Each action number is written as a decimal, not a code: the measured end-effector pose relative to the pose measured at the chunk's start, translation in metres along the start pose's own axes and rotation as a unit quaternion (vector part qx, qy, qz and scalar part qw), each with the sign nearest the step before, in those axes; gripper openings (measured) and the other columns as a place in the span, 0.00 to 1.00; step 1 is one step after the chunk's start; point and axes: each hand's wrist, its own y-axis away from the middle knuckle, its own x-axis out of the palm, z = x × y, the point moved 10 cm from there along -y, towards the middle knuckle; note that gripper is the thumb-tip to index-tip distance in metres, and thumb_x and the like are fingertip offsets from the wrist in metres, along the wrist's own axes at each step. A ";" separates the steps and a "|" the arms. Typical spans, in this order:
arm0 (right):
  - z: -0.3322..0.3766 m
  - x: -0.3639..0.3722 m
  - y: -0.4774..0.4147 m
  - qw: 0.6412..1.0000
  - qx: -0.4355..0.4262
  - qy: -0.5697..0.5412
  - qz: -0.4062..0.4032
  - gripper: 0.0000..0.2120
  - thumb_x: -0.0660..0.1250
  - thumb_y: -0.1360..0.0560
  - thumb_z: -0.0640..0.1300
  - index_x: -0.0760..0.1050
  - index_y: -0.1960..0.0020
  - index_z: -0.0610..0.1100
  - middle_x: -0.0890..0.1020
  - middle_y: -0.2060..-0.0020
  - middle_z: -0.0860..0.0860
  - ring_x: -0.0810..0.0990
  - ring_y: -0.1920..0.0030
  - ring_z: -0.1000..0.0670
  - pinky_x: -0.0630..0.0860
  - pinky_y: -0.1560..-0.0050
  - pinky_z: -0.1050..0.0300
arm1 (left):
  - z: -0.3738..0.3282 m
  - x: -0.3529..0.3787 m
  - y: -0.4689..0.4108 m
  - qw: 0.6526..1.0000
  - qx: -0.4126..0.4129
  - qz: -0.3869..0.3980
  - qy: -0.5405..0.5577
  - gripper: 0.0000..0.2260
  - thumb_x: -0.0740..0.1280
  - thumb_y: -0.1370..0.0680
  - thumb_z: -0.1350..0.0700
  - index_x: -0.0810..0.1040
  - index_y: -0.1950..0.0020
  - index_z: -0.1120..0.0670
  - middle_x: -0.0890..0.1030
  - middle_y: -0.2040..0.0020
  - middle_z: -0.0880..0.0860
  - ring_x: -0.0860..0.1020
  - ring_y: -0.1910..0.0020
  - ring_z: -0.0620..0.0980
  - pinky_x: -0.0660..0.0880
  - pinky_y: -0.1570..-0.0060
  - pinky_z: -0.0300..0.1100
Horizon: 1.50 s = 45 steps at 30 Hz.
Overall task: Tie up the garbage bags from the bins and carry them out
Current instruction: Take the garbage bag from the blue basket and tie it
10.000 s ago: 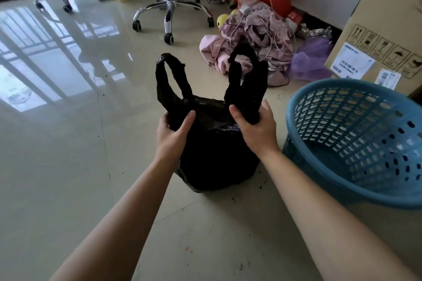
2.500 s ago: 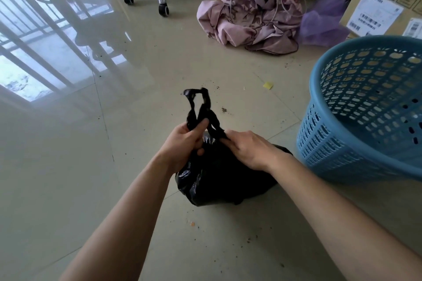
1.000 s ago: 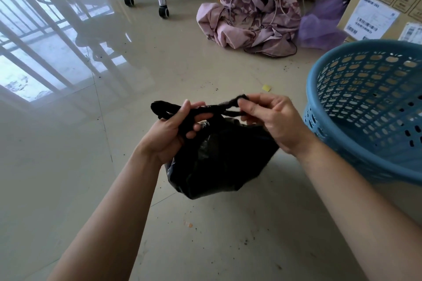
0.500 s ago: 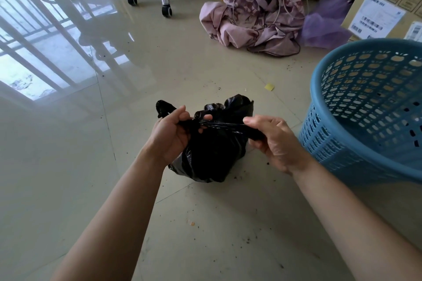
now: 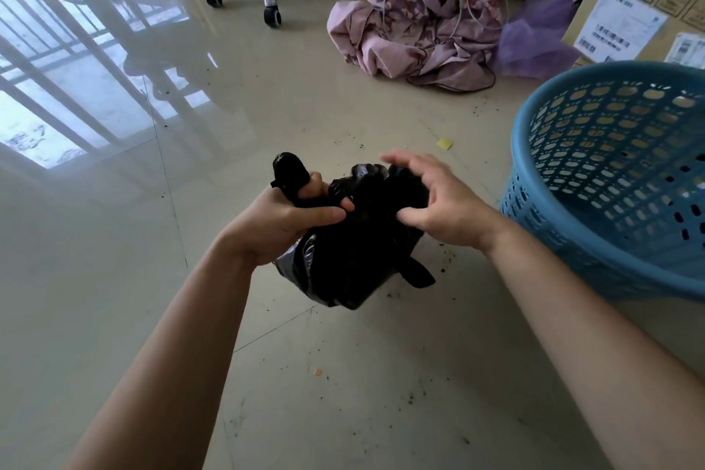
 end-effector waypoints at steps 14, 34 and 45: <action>-0.015 0.053 0.013 0.990 -0.017 0.128 -0.047 0.12 0.71 0.27 0.54 0.76 0.44 0.59 0.78 0.51 0.60 0.71 0.43 0.51 0.61 0.41 0.51 | 0.009 -0.035 0.018 0.825 0.081 -0.425 -0.364 0.06 0.73 0.32 0.60 0.78 0.66 0.59 0.80 0.64 0.54 0.78 0.63 0.55 0.70 0.59 0.42; 0.008 0.034 0.045 0.928 -0.170 0.274 -0.184 0.14 0.77 0.35 0.41 0.83 0.50 0.48 0.81 0.60 0.53 0.79 0.59 0.48 0.77 0.58 0.54 | 0.056 -0.035 0.006 0.926 -0.067 -0.352 -0.118 0.14 0.72 0.27 0.61 0.71 0.69 0.52 0.72 0.69 0.51 0.70 0.70 0.48 0.68 0.67 0.40; -0.008 0.034 0.044 0.949 -0.152 0.230 -0.152 0.18 0.73 0.28 0.50 0.81 0.40 0.45 0.80 0.54 0.52 0.79 0.53 0.50 0.77 0.50 0.58 | 0.069 0.000 -0.013 0.949 -0.057 -0.175 0.257 0.06 0.71 0.24 0.61 0.75 0.56 0.54 0.83 0.54 0.53 0.82 0.52 0.50 0.80 0.51 0.42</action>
